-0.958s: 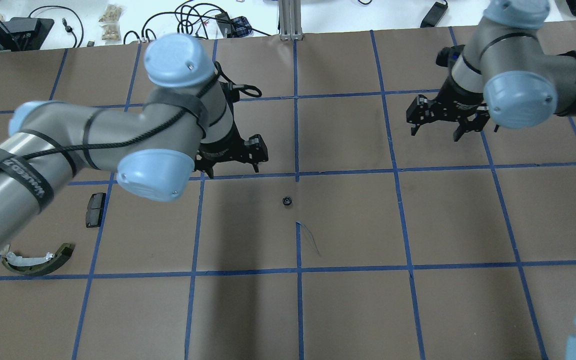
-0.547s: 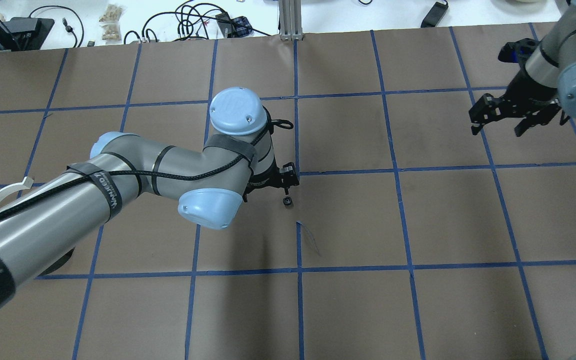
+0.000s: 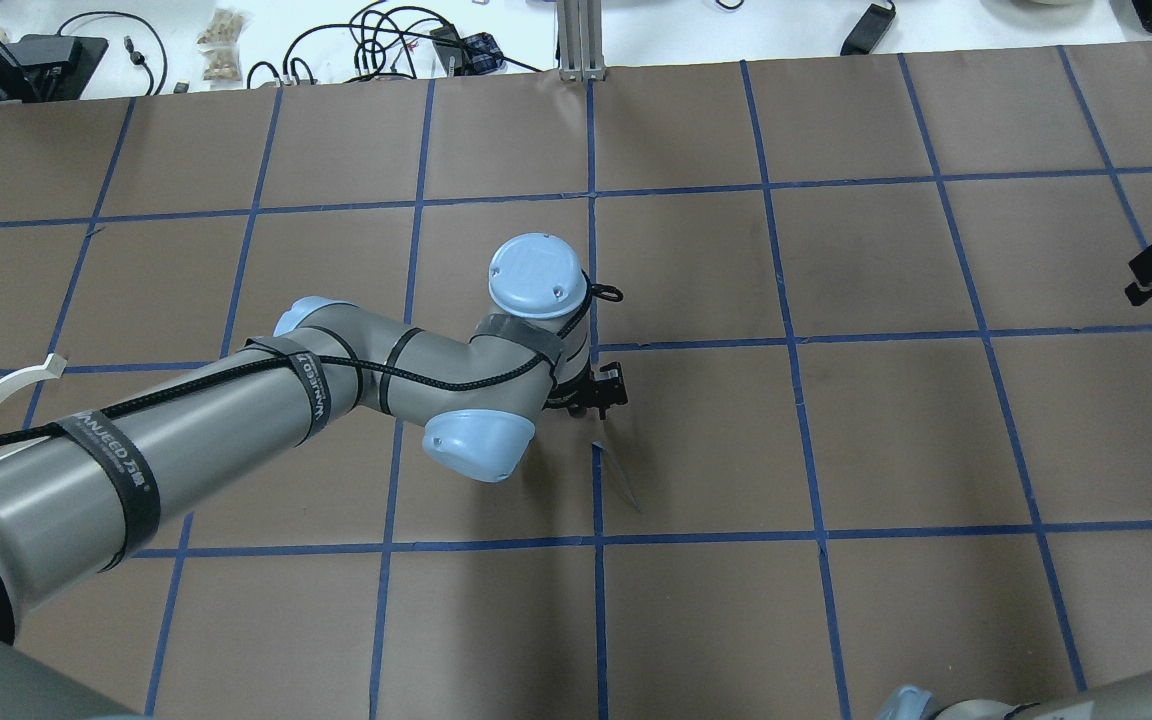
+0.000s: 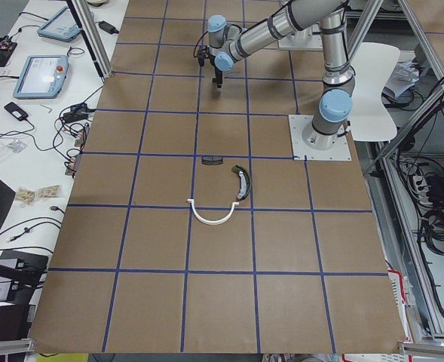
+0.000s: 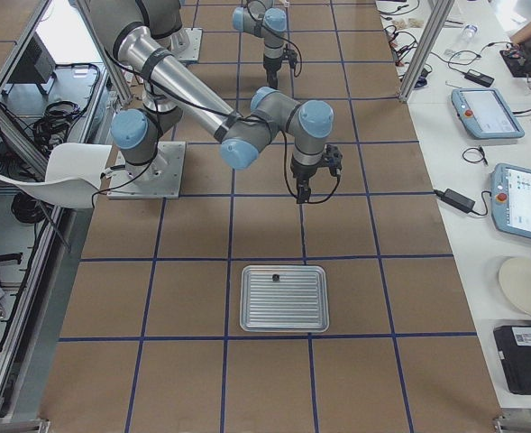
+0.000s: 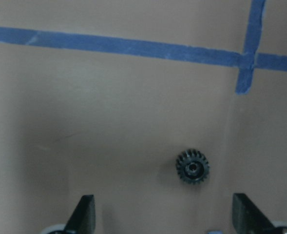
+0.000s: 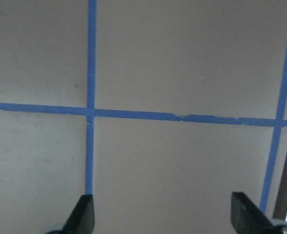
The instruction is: Place bearing gear from tray to pile
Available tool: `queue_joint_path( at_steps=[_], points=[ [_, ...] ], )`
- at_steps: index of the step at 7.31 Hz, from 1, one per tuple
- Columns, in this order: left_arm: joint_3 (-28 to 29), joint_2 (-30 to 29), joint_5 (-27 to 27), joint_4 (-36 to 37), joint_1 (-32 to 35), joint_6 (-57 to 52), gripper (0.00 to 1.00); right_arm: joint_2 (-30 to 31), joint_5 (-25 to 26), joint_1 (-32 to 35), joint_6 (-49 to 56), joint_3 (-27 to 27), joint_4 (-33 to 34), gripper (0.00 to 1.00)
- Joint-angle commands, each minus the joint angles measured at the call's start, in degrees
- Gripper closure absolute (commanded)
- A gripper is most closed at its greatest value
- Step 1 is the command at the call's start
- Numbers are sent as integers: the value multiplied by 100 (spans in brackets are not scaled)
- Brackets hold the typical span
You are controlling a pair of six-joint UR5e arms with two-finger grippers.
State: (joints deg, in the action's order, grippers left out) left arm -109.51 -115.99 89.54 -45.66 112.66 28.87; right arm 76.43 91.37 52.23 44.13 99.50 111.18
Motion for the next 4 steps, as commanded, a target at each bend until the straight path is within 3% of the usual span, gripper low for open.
queue_joint_path(
  at_steps=[1, 2, 3, 4],
  points=[
    [0, -73, 11, 224, 11, -21, 0, -49, 231, -404, 683, -123, 53, 0],
    [0, -73, 237, 250, 11, -47, 37, -197, 233, -658, 1181, -229, 53, 0],
    [9, -64, 344, 251, 19, -74, 65, -399, 224, -974, 1604, -421, 105, 0],
    [0, -73, 345, 259, 20, -74, 87, -801, 215, -1073, 1556, -693, 123, 0]
  ],
)
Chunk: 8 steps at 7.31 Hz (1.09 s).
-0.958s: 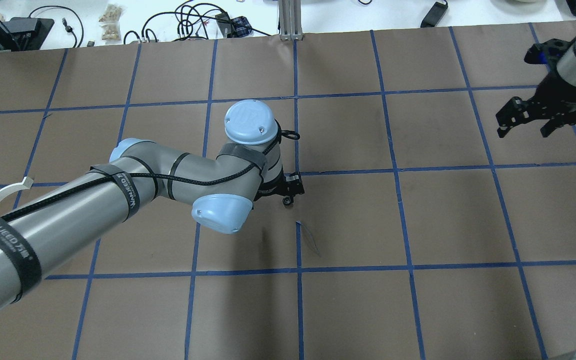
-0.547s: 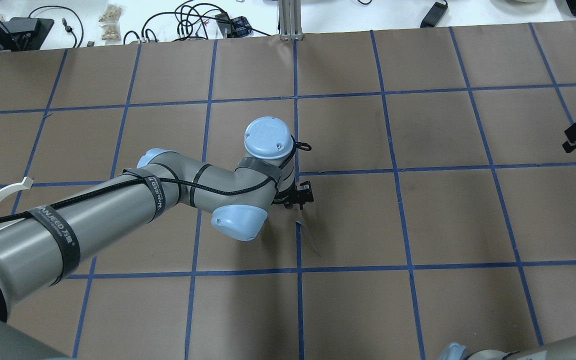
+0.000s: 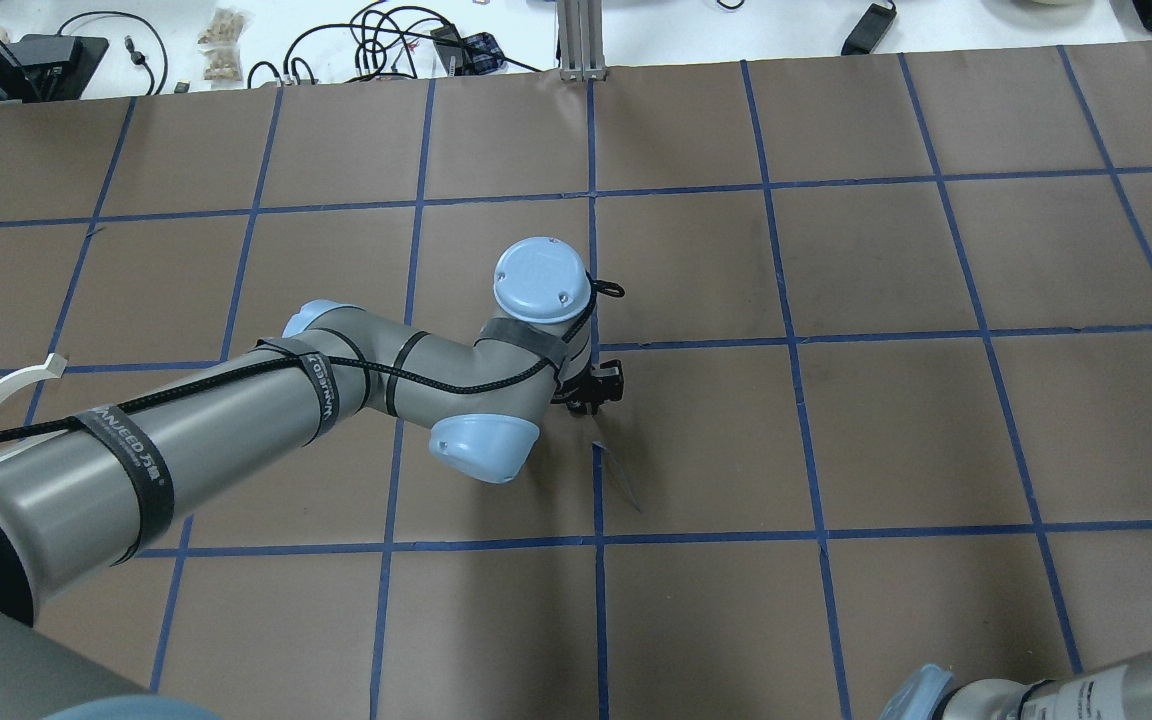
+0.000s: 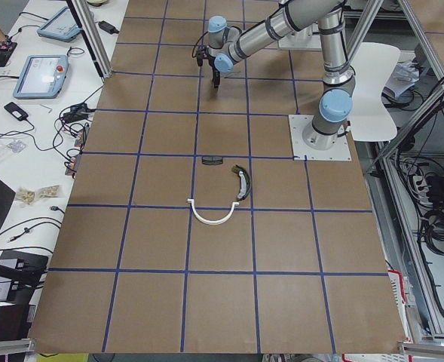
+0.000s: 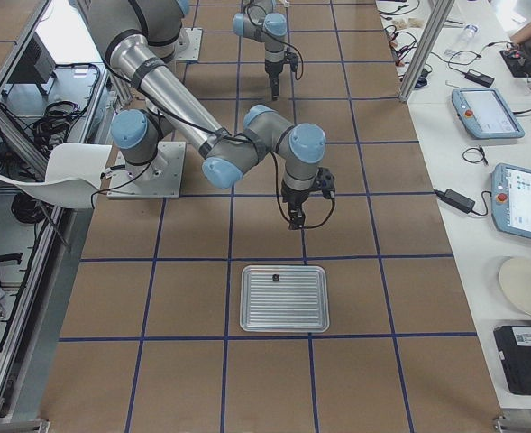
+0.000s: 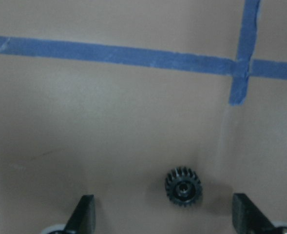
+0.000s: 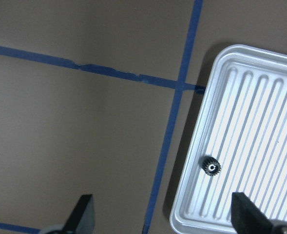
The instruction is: Place bearing gear from tray to pile
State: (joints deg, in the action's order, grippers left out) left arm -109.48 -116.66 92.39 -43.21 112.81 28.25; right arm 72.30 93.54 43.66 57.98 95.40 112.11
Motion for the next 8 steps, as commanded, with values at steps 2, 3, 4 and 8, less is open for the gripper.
queue_joint_path(
  at_steps=[2, 3, 4, 8],
  points=[
    [6, 29, 60, 23, 4, -21, 100, -1214, -54, -393, 90, -977, 66, 2],
    [40, 177, 68, -3, -31, -117, 100, -1427, -29, -481, 73, -1023, 66, 12],
    [119, 327, 25, -20, -49, -274, 100, -1516, 24, -499, -40, -1015, 74, 31],
    [85, 1135, 435, -527, -941, -556, 100, -1605, 59, -499, -288, -612, 74, 36]
  ],
)
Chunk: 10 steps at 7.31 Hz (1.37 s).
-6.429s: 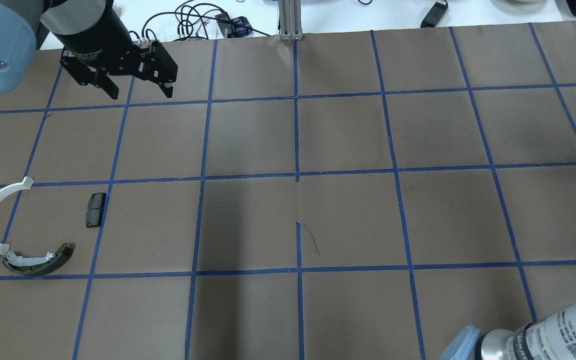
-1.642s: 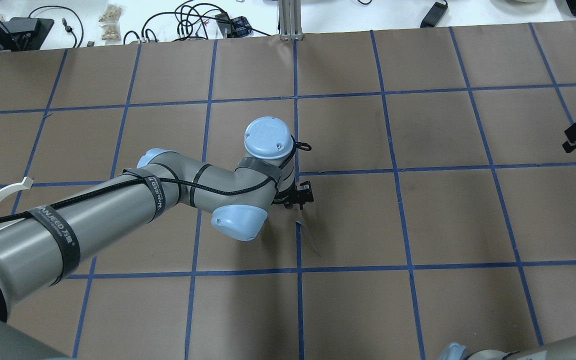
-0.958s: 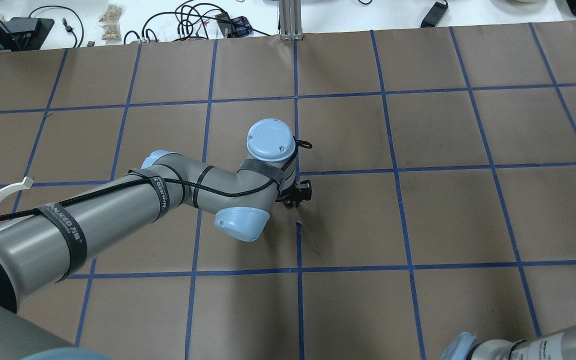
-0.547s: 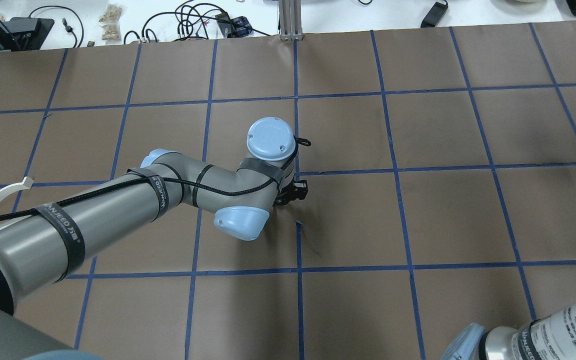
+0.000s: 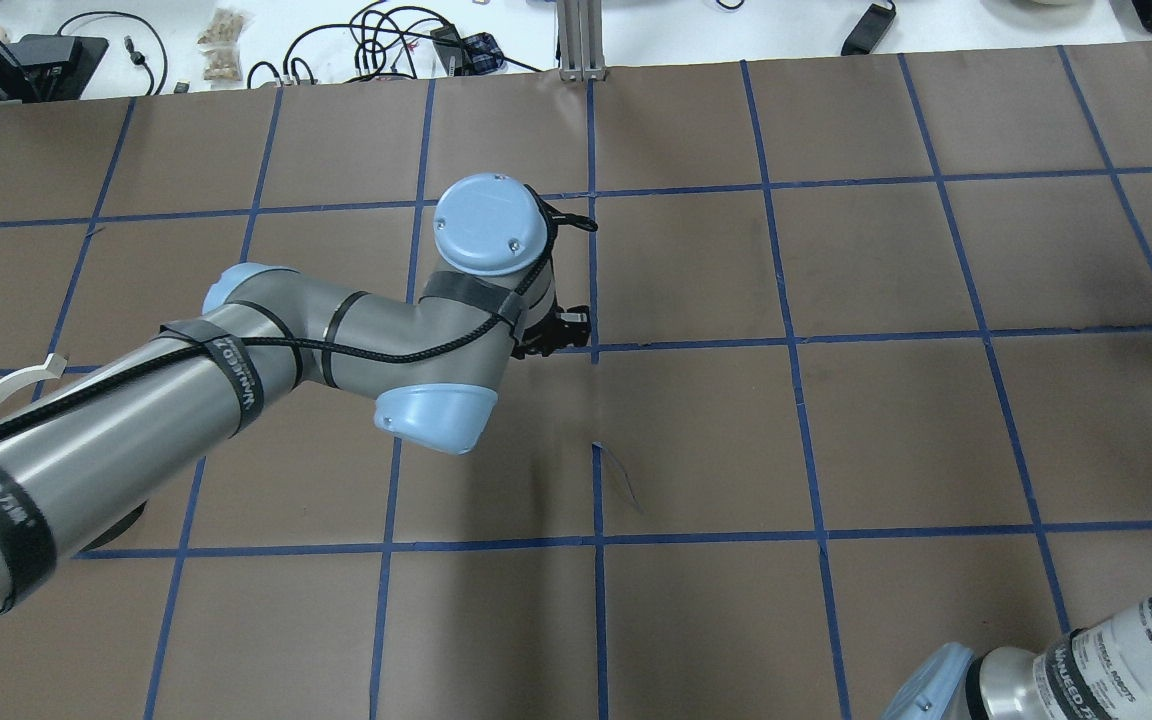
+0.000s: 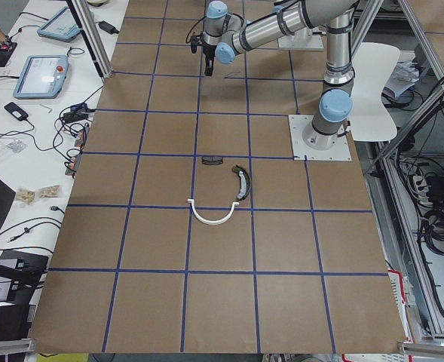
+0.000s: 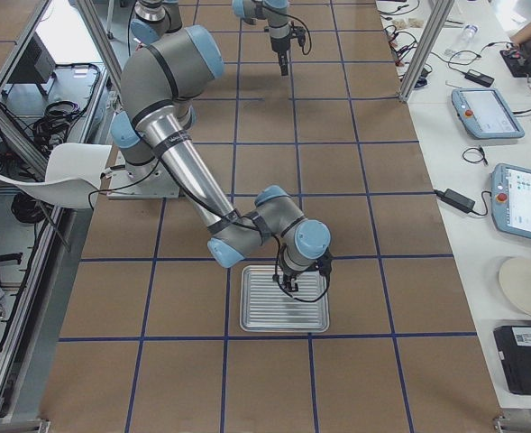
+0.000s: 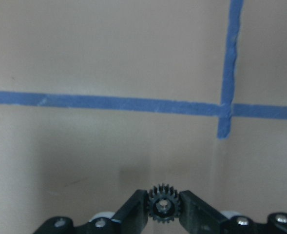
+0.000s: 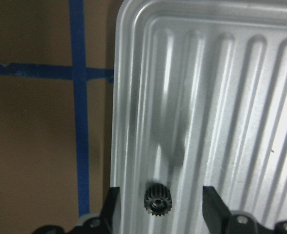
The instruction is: Place bearing gear from tray to pile
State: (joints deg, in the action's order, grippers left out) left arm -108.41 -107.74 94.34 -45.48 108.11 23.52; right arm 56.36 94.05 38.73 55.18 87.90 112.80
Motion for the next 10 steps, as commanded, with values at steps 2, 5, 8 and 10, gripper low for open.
queue_joint_path(
  at_steps=[2, 5, 8, 10],
  points=[
    [-83, 350, 269, -979, -1987, -1578, 100, -11, 164, -5, 2, 157, 5, 37],
    [-92, 97, 277, -981, -4151, -4296, 100, -20, 315, 3, 19, 122, 14, 40],
    [-522, -159, 225, -413, -5193, -5595, 100, -134, 307, 3, 2, 130, 294, 40],
    [-549, -212, 251, -339, -5203, -5683, 79, -143, 315, 3, -7, 157, 296, 51]
  ],
)
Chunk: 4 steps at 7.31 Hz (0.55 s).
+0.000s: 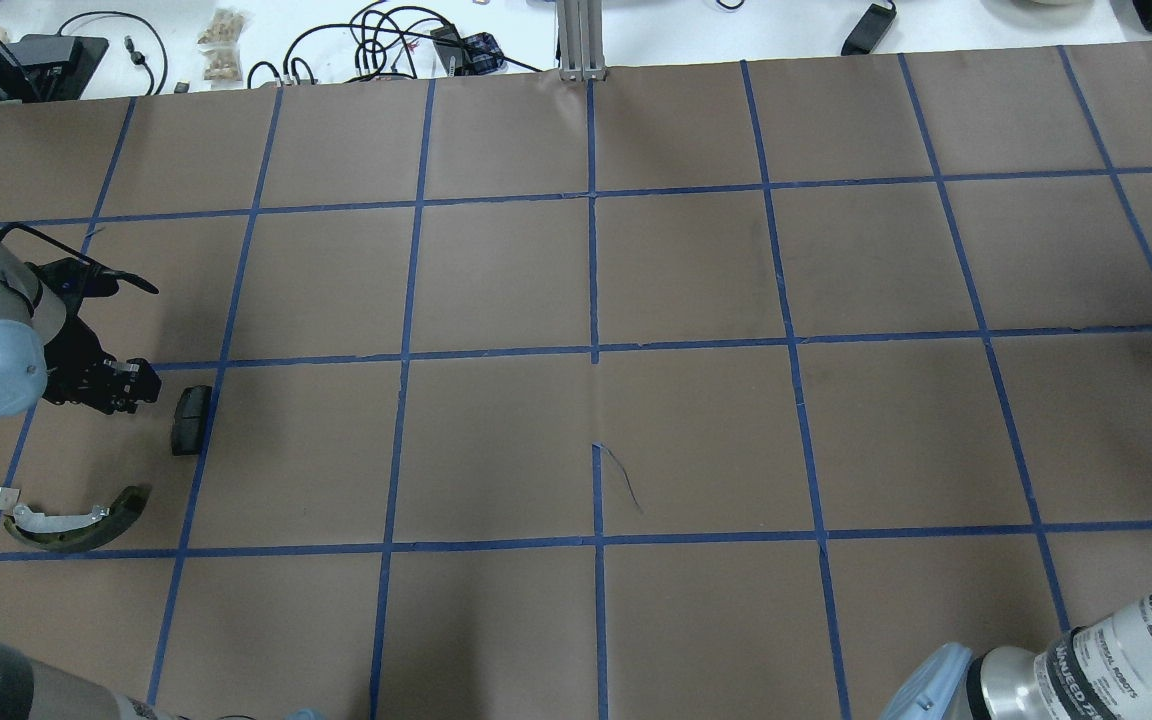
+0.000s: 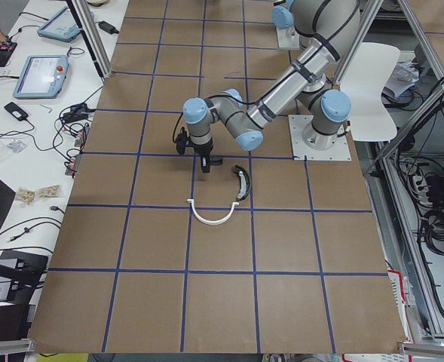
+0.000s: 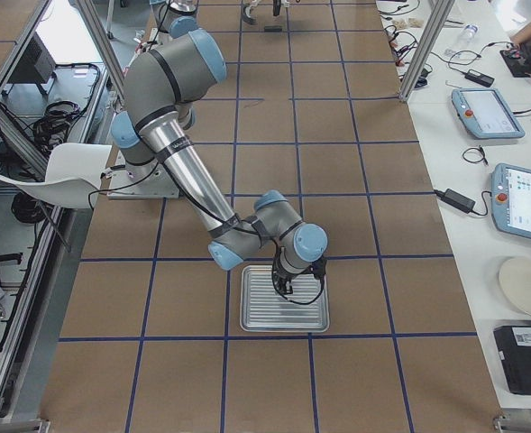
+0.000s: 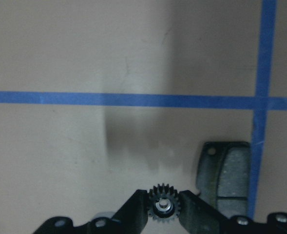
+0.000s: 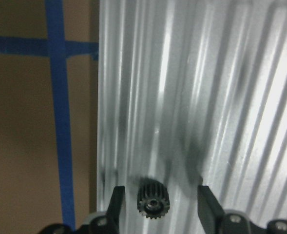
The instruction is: Place bearing gear from tray to pile
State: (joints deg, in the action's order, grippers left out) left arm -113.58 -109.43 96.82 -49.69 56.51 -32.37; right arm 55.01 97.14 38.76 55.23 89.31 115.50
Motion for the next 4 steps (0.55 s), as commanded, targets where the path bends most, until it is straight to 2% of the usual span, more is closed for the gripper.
queue_joint_path(
  at_steps=[1, 2, 4],
  points=[
    [-6, -17, -40, 82, -43, -94, 1, 0, 33, 0, -13, 25, -44, 68],
    [55, 131, 3, -13, 52, -102, 0, 27, 155, -9, -4, 33, -210, 73],
    [291, 474, -5, -582, 481, 89, 0, 36, 227, -9, 5, 16, -353, 74]
  ],
)
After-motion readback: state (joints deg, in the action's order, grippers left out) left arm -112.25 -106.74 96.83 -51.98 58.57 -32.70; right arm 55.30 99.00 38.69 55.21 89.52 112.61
